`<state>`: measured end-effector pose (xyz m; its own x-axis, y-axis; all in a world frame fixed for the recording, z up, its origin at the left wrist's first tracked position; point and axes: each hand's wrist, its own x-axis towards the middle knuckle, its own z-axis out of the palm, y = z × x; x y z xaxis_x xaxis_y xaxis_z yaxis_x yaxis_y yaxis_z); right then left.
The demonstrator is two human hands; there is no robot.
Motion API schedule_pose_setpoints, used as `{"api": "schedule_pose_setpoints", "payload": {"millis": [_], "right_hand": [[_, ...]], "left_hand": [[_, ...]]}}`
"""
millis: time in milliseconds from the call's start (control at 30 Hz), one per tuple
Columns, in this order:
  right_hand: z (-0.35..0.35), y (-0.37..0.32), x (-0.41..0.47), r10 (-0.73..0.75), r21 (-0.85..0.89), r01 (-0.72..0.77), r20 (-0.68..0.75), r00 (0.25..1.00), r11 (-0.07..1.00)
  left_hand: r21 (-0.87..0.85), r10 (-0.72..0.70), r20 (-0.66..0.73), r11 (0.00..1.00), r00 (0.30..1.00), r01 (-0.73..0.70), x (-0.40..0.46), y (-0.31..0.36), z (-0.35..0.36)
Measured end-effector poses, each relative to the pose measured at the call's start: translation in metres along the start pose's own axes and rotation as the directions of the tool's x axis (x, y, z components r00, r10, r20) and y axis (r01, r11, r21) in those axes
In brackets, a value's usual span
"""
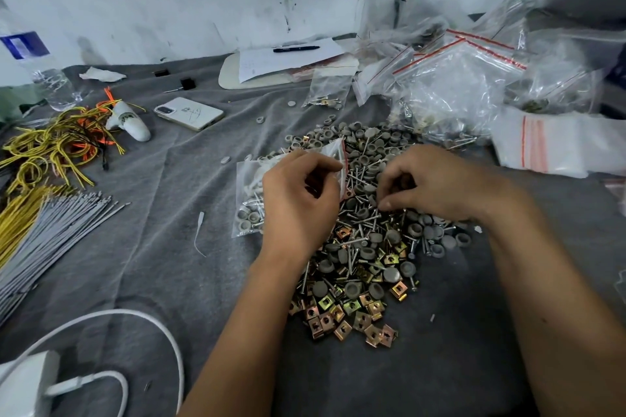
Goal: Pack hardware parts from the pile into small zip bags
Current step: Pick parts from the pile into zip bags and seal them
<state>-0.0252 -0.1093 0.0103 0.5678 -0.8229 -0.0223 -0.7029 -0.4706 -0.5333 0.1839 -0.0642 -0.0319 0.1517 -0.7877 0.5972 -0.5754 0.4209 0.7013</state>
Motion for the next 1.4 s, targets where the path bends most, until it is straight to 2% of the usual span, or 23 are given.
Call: {"api": "schedule_pose_setpoints", "payload": {"millis": [100,267,367,533,733,833,967,1133,1267,1400], "right_hand": [[0.001,0.003,0.001,0.021,0.013,-0.021,-0.031,0.999,1.000],[-0.011,0.008,-0.008,0.061,-0.015,-0.060,0.073,0.995,0.998],[-0.003,0.001,-0.003,0.064,-0.088,-0.060,0.043,0.997,0.994],[0.002,0.004,-0.005,0.061,-0.064,-0.061,-0.006,0.998,0.996],[-0.002,0.011,-0.008,0.054,0.145,-0.033,-0.149,0.987,0.989],[-0.001,0.007,-0.005,0.051,0.301,0.019,-0.224,0.973,0.954],[0.007,-0.004,0.003,0.003,0.383,0.127,-0.321,0.947,0.915],[0.026,-0.014,0.013,0.007,0.480,0.228,-0.439,0.898,0.847],[0.034,-0.012,0.015,0.019,0.548,0.241,-0.426,0.905,0.801],[0.036,-0.009,0.013,-0.005,0.522,0.228,-0.394,0.919,0.822]], "left_hand": [[0.000,-0.012,0.003,1.000,1.000,0.012,0.000,-0.002,0.000],[-0.005,-0.018,-0.001,1.000,1.000,0.018,0.001,-0.003,-0.001],[0.007,0.004,-0.001,1.000,1.000,-0.004,0.000,-0.002,0.000],[0.001,-0.003,-0.005,1.000,1.000,0.003,-0.001,-0.001,-0.001],[-0.018,-0.014,-0.016,1.000,1.000,0.013,-0.001,0.001,-0.001],[-0.018,-0.020,-0.014,1.000,1.000,0.020,-0.001,0.001,-0.001],[-0.013,-0.020,0.001,1.000,1.000,0.020,0.000,0.001,-0.002],[-0.062,-0.039,0.117,0.997,0.992,0.046,-0.001,0.000,-0.001],[-0.041,-0.052,0.140,0.997,0.989,0.058,-0.002,-0.003,0.001],[0.013,-0.051,0.107,0.999,0.993,0.050,-0.002,-0.004,0.002]]}}
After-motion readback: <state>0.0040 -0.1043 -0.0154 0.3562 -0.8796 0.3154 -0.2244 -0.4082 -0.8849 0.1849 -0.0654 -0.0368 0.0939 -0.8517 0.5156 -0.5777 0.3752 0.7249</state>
